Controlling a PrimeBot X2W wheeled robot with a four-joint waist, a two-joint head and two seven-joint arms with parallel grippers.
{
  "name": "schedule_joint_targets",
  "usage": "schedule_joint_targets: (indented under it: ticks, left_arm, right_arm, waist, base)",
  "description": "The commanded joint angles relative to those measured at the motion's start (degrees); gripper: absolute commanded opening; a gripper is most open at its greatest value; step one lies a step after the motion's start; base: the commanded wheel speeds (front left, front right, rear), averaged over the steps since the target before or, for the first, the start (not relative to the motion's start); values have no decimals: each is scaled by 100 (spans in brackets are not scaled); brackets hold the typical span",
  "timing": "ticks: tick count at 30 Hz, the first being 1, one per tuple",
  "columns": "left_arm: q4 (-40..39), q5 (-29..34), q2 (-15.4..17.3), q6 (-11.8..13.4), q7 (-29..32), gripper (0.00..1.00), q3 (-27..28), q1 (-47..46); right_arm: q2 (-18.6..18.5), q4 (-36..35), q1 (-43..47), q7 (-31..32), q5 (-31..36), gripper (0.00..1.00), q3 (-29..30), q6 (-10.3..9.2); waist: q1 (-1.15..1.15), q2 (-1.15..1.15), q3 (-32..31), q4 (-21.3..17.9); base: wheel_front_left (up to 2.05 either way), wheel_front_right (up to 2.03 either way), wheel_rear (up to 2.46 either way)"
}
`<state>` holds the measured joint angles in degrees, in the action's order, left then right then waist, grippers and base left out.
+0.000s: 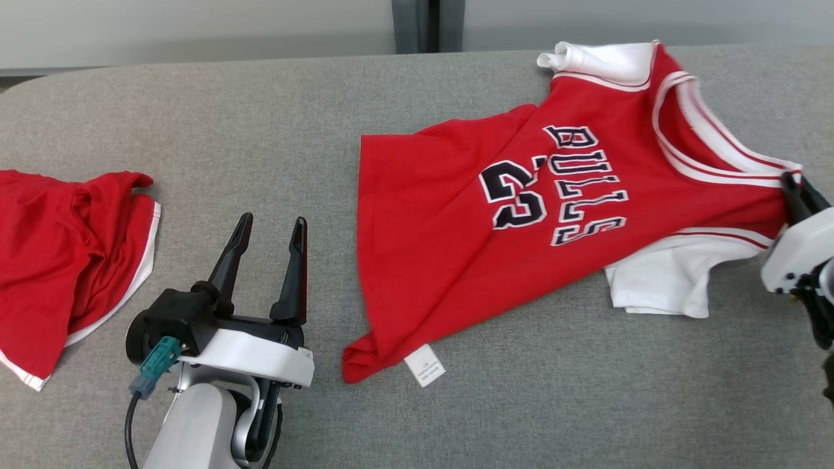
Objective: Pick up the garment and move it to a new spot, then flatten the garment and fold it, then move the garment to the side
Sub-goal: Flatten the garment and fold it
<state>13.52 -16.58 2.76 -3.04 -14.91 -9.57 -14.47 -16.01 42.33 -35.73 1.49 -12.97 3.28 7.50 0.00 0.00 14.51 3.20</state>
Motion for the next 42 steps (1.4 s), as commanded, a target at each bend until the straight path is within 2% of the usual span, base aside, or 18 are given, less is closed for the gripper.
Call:
schedule_joint_targets:
  ticks: [1,5,6,7,11,16,20,26,33,37,42]
  left_arm:
    - [3,54,23,-47,-23,100,13,-94]
    - [10,84,22,-52,-23,100,20,-133]
    - [9,94,22,-61,-23,100,22,-145]
    - [11,99,22,-67,-23,100,24,-150]
    - [30,103,22,-64,-23,100,3,-143]
    - [72,133,21,-60,-23,100,-3,-91]
    - [86,122,22,-59,-23,100,18,-21]
    - [94,83,22,-41,-23,100,17,159]
    - [74,-12,23,6,-23,100,-65,439]
    - [51,-62,21,38,-23,100,-139,614]
    - [39,-88,23,47,-23,100,-207,716]
  right_arm:
    - [-105,61,76,25,-67,0,20,-1]
    - [-199,216,-18,46,-253,0,-47,-1]
    - [-238,250,-60,-1,-288,45,-69,-1]
    - [-271,331,-103,-10,-346,100,-38,-1]
    - [-439,702,-238,-123,-162,100,49,-1]
    - [-326,1021,-378,-473,87,100,239,-1]
    - [-155,952,-335,-823,15,100,229,-1]
    - [157,408,82,-1296,-414,100,-135,0]
    - [407,-517,1113,-1595,-793,100,-671,0]
    - [489,-929,1718,-1653,-723,100,-808,-1]
    - [635,-1125,2112,-1683,-583,100,-761,0]
  waist:
    - [0,0,67,27]
    - [0,0,151,59]
    - [0,0,173,68]
    - [0,0,190,74]
    - [0,0,213,74]
    - [0,0,70,-43]
    - [0,0,-117,-180]
    - [0,0,-410,-379]
    - [0,0,-737,-499]
    - [0,0,-846,-525]
    - [0,0,-882,-500]
  base:
    - [0,0,0]
    - [0,0,0]
    - [0,0,0]
    - [0,0,0]
    - [0,0,0]
    - [0,0,0]
    - [0,0,0]
    - [0,0,0]
    - [0,0,0]
    - [0,0,0]
    - [0,0,0]
